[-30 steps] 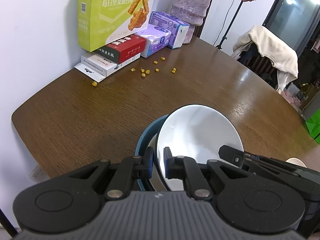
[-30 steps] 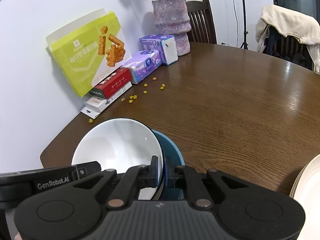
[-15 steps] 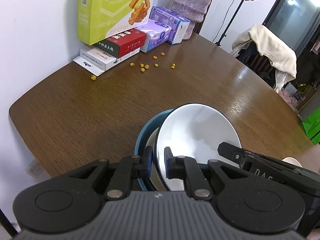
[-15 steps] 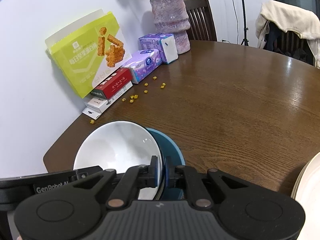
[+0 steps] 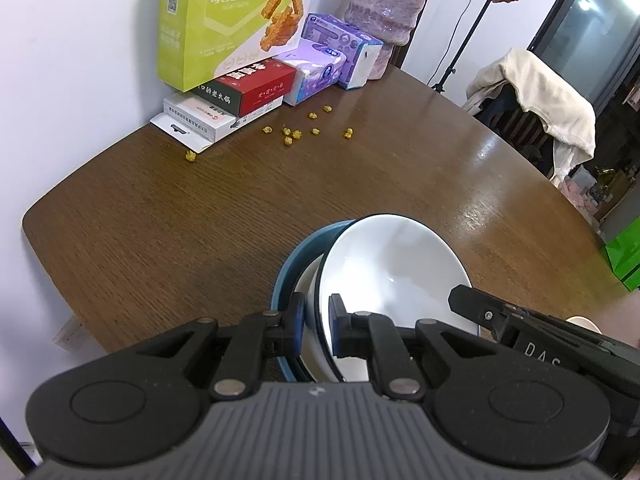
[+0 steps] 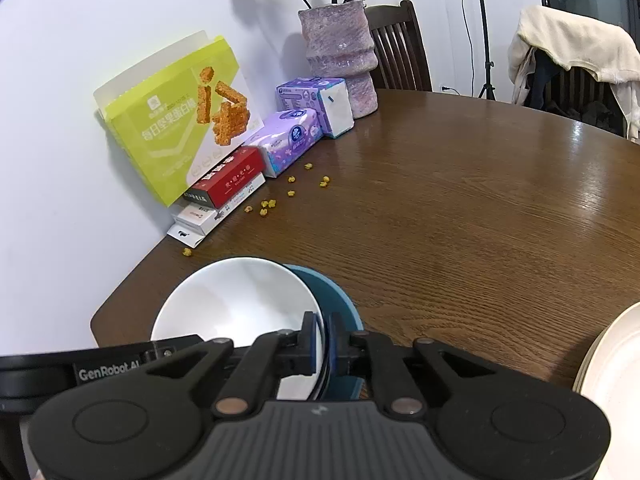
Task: Organize plates and bowls
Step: 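Lower the white bowl into the blue bowl with both tools, then open both tools to release the white bowl inside the blue bowl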
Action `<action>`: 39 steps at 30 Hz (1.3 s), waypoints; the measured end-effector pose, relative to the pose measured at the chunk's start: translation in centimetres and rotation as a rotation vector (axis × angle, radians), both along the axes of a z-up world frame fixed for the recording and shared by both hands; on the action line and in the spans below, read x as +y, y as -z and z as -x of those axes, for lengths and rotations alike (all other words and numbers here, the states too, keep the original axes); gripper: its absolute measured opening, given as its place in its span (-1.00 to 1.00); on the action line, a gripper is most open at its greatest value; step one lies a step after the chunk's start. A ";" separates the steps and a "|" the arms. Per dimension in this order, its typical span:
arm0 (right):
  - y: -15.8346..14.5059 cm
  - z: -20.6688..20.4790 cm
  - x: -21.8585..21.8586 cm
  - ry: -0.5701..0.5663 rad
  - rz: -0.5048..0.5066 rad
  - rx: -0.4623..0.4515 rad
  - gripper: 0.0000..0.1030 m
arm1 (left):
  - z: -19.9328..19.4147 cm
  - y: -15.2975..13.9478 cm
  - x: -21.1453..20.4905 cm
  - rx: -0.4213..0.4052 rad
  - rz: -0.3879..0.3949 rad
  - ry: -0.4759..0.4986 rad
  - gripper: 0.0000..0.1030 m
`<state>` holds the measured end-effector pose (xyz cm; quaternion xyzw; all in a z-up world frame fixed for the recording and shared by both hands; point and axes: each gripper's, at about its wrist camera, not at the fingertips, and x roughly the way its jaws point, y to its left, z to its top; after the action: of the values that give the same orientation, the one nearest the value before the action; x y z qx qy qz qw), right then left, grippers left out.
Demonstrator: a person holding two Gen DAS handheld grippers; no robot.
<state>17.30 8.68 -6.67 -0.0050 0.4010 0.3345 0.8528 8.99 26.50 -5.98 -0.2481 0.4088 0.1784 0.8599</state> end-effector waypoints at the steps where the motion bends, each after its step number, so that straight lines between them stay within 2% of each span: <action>1: 0.0 0.0 0.0 0.000 0.001 -0.001 -0.88 | 0.0 -0.1 0.0 0.001 0.001 0.002 -0.77; 7: 0.0 0.1 0.3 -0.001 0.017 -0.008 -0.89 | 0.0 -0.5 0.0 0.005 -0.012 0.010 -0.75; 9: 0.1 0.1 0.3 0.000 0.017 -0.006 -0.90 | 0.2 -0.8 0.0 -0.003 -0.026 0.005 -0.60; 14: -0.2 0.5 0.6 -0.008 0.023 -0.020 -0.93 | 0.5 -1.6 -0.4 -0.019 -0.064 0.013 -0.63; 19: -0.2 0.6 0.5 -0.010 0.022 -0.023 -0.92 | 0.9 -1.6 -0.3 -0.041 -0.055 0.009 -0.62; 20: -0.3 0.6 0.3 -0.010 0.008 -0.026 -0.84 | 1.1 -1.8 -0.4 -0.057 -0.058 0.009 -0.60; 22: -0.7 0.8 -0.2 -0.013 -0.033 -0.041 -0.73 | 1.8 -2.3 -0.5 -0.100 -0.068 0.011 -0.33; 24: -1.3 1.2 -1.0 -0.014 -0.066 -0.073 -0.48 | 2.7 -2.8 -0.9 -0.149 -0.100 0.001 0.15; 25: -1.6 1.5 -1.5 -0.014 -0.082 -0.094 -0.24 | 3.1 -3.1 -1.1 -0.170 -0.121 -0.003 0.23; 26: -1.9 1.9 -2.0 -0.010 -0.098 -0.120 0.02 | 3.6 -3.3 -1.5 -0.198 -0.146 -0.007 0.42; 27: -2.1 2.3 -2.7 -0.004 -0.112 -0.150 0.11 | 4.0 -3.5 -1.8 -0.219 -0.164 -0.010 0.61; 29: -2.4 3.1 -3.9 0.003 -0.134 -0.205 0.44 | 5.0 -3.8 -2.4 -0.264 -0.196 -0.012 0.75; 30: -2.4 3.4 -4.3 0.009 -0.142 -0.227 0.55 | 5.6 -3.9 -2.8 -0.298 -0.214 -0.010 0.91; 31: -2.4 3.8 -5.1 0.020 -0.152 -0.255 0.75 | 6.0 -4.0 -3.1 -0.323 -0.227 -0.010 1.00; 34: -2.3 4.8 -7.2 0.054 -0.177 -0.327 1.00 | 7.0 -3.8 -4.2 -0.378 -0.260 0.007 1.00; 39: -1.4 6.3 -10.0 0.103 -0.169 -0.353 1.00 | 7.6 -2.3 -5.7 -0.382 -0.269 0.022 1.00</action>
<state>10.99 -1.28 -5.23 0.0284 0.2153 0.3169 0.9233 1.41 20.81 -3.65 -0.1559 0.2139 0.1720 0.9489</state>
